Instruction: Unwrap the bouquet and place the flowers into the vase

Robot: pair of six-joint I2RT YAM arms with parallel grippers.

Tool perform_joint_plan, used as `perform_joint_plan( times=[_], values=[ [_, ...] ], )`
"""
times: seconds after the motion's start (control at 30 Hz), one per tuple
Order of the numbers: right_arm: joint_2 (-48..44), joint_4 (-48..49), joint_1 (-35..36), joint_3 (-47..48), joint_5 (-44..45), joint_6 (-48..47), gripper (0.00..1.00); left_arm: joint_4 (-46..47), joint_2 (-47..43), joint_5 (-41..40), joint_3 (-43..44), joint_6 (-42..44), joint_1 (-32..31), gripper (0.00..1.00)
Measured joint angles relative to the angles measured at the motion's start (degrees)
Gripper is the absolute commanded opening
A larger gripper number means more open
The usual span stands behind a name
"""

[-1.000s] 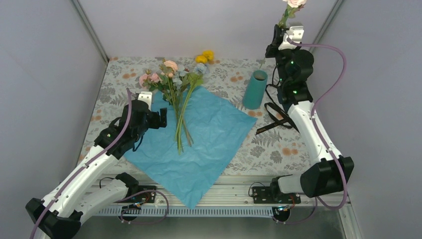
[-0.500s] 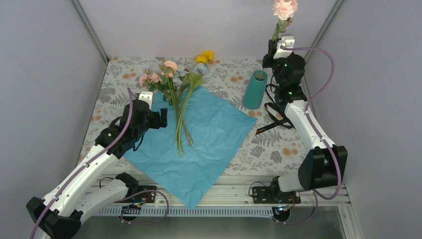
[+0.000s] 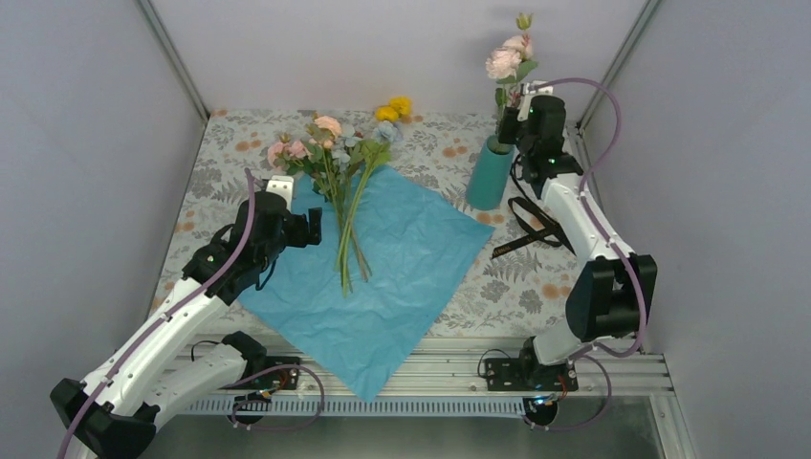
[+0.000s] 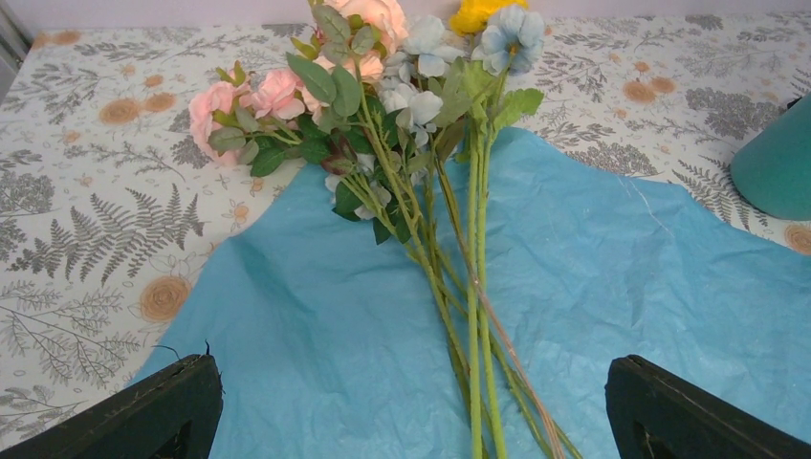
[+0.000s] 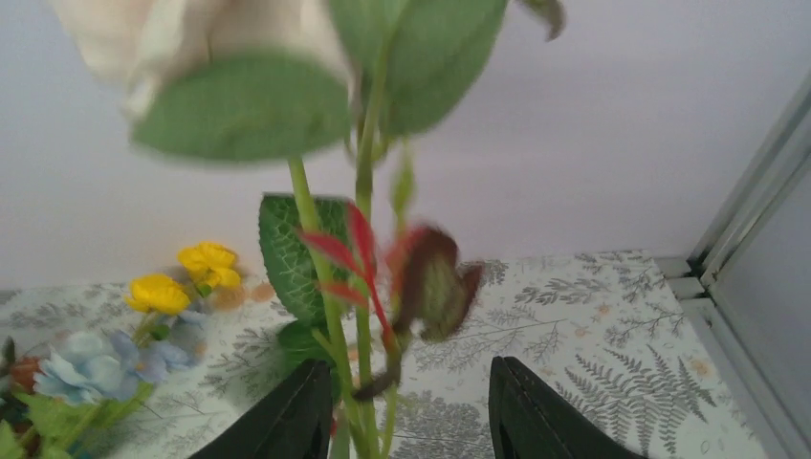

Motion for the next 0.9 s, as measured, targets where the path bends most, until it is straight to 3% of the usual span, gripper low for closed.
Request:
perform_joint_plan(
  times=[0.2, 0.33, 0.53, 0.73, 0.9],
  values=[
    [-1.7, -13.18, 0.61, 9.29, -1.86, 7.8, 0.53, 0.0, -0.24, -0.02, 0.0, -0.02, 0.0, 1.0],
    [-6.71, -17.05, 3.56, 6.8, -4.74, 15.63, 0.53, 0.0, -0.28, 0.0, 0.0, 0.0, 0.0, 1.0],
    [-8.85, -16.0, 13.84, 0.48, -6.95, 26.18, 0.53, 0.02, -0.28, 0.02, 0.0, 0.0, 0.0, 1.0],
    [0.33, -9.66, 25.11, -1.03, -8.72, 30.67, 0.44, 0.02, -0.31, -0.02, 0.0, 0.0, 0.0, 1.0],
    [17.97, -9.7, 30.53, 9.51, -9.49, 26.99, 0.42, -0.02, -1.03, -0.76, 0.0, -0.02, -0.02, 1.0]
  ],
)
